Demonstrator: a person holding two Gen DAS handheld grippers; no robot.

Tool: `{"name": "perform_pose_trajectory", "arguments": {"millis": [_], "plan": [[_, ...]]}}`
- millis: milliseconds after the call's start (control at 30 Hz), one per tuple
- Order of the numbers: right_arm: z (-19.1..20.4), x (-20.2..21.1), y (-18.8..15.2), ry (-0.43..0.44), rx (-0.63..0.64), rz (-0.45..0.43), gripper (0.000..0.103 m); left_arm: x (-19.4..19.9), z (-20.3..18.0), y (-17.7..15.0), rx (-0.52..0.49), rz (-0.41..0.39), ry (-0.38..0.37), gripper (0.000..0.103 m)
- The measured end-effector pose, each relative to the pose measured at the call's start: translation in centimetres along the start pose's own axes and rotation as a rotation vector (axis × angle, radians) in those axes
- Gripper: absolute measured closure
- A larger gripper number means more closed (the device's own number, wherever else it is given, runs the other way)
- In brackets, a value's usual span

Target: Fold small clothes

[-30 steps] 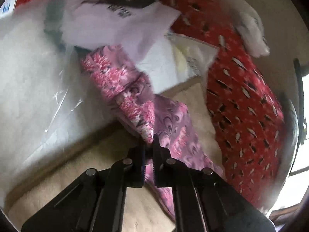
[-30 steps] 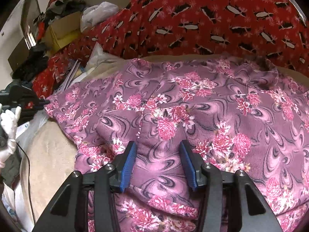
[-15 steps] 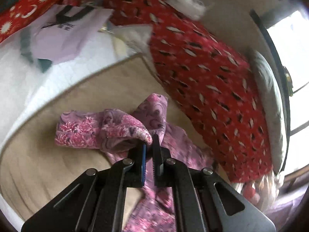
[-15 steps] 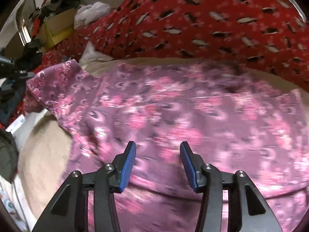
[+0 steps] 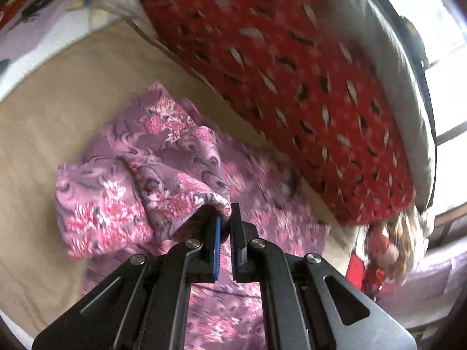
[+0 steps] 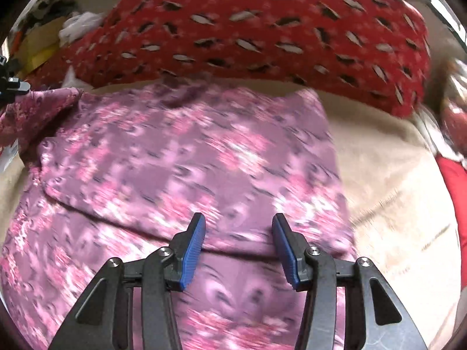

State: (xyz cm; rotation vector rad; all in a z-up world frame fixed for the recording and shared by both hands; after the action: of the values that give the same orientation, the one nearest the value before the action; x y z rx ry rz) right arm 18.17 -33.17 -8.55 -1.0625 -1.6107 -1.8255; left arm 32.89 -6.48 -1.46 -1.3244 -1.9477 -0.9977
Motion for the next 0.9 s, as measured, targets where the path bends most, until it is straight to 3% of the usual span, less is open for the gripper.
{"name": "perform_pose_trajectory", "arguments": {"millis": [200,400,567,700,800,900], "plan": [[-0.8,0.1,-0.8,0.029,-0.010,-0.009,0.043,-5.6,-2.9,-4.6,-0.067,0.106,0.044,0.100],[-0.7,-0.1,-1.1,0.034,0.000,-0.017,0.039,-10.4,-1.0,-7.7,-0.036,0.245,0.082,0.100],[-0.7,-0.3,-0.9,0.028,0.003,-0.017,0.035,-8.5,-0.5,-8.0,-0.046,0.267,-0.001,0.096],[-0.7,-0.4,-0.9,0.027,0.007,-0.009,0.034,-4.5,0.7,-8.1,-0.111,0.223,-0.045,0.085],[-0.7,-0.4,-0.7,0.025,0.010,0.011,0.034,-1.9,3.3,-6.9,-0.081,0.135,-0.026,0.062],[-0.4,-0.3,-0.4,0.003,0.014,0.034,0.034,-1.0,6.3,-6.0,-0.025,0.102,0.001,0.061]]}}
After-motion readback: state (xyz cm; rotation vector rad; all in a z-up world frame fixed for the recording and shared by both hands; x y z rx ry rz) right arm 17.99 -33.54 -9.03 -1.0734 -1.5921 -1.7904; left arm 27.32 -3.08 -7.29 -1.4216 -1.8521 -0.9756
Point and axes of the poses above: each gripper's, at about its wrist camera, not at the fingertips, and x roughly against the way its jaws point, z to its left, y to its top, the point moved 6 cm from there along -x, roughly the way its jaws point, and after that the axes turned 2 degrees about z, right-handed, at the moved point
